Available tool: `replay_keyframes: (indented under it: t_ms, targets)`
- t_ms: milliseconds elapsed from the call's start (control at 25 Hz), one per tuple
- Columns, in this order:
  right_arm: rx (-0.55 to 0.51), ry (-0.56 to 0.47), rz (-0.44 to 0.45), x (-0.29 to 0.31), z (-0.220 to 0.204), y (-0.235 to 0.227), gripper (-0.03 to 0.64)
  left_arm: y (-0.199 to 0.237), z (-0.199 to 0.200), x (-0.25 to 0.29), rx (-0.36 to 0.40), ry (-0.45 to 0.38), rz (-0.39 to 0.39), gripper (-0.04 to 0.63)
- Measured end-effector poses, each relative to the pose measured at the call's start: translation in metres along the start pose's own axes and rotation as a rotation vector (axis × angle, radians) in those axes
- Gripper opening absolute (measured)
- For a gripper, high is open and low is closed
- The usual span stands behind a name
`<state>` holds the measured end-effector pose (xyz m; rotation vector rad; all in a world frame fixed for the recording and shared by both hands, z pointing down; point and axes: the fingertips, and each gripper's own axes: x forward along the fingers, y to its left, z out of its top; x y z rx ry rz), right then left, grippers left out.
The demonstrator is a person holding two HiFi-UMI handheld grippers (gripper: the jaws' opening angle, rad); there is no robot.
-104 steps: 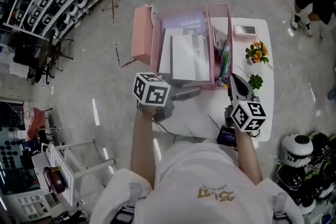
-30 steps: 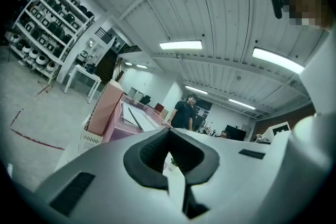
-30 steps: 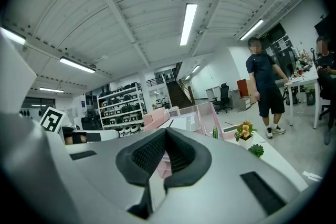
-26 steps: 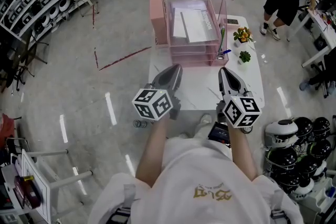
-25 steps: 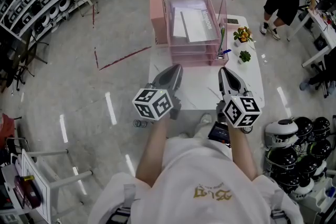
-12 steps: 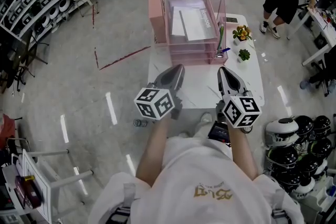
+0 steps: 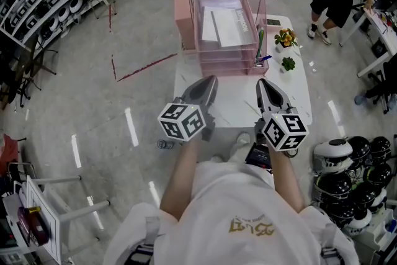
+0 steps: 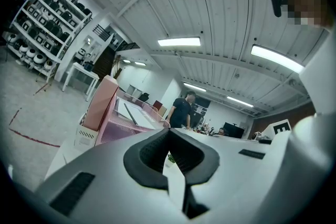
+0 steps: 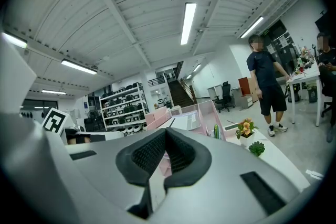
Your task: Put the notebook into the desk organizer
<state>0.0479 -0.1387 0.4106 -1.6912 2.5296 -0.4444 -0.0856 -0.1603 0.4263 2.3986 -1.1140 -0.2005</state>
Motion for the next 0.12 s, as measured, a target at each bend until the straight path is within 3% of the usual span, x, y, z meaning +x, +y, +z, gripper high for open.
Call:
replay_keyframes:
  t_ms: [120]
  targets:
    - [-0.01,0.003,-0.002,0.001,-0.0012,-0.0004,0.011,0.0009,-0.0002,0.0009,-0.004,0.001,-0.001,0.015]
